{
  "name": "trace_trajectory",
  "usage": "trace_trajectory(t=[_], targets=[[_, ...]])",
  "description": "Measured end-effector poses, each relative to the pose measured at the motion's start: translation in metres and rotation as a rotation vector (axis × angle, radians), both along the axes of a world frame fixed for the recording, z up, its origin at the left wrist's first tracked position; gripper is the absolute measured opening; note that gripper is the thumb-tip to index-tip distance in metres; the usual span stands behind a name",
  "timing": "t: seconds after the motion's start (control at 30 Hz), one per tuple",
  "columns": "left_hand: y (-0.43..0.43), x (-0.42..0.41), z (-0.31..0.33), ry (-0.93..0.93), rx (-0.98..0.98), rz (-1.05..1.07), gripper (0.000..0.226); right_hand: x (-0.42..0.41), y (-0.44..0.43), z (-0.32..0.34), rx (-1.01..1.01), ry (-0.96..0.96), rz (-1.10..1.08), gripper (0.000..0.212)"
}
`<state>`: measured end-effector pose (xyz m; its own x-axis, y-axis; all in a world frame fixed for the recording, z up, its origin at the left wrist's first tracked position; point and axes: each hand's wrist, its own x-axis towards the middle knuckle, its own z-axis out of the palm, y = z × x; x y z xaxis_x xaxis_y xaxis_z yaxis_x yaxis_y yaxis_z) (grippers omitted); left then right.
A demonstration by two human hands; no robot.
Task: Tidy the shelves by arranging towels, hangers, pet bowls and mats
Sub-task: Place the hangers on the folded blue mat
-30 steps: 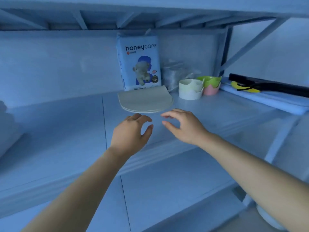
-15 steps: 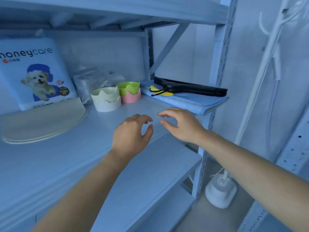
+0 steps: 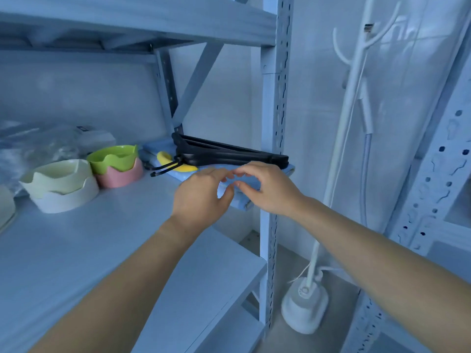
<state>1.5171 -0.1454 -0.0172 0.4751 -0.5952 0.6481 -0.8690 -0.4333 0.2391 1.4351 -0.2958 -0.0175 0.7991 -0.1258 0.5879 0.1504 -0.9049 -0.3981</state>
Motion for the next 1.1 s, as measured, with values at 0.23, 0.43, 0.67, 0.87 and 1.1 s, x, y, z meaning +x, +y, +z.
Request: trace_trajectory(t=[0.23,0.43,0.67,0.87,1.1], targets=[[-0.043,0.044,0.02,-0.072,-0.003,-0.035,0.021,0.026,-0.042,0.011,-0.021,-0.046,-0.044,0.025],[-0.08,0.062,0.014,-0.071,0.004,-0.041,0.023,0.037,-0.088,0.011,-0.057,-0.067,-0.096,0.027],[-0.098,0.072,0.007,-0.112,0.107,0.108,0.043,0.057,-0.119,0.002,-0.216,0.037,-0.054,0.037],[-0.113,0.054,0.005,-0.036,0.173,0.261,0.05,0.066,-0.142,0.004,-0.276,0.124,0.039,0.041],[-0.129,0.02,0.002,0.054,0.161,0.427,0.05,0.07,-0.16,-0.003,-0.291,0.127,0.169,0.044]])
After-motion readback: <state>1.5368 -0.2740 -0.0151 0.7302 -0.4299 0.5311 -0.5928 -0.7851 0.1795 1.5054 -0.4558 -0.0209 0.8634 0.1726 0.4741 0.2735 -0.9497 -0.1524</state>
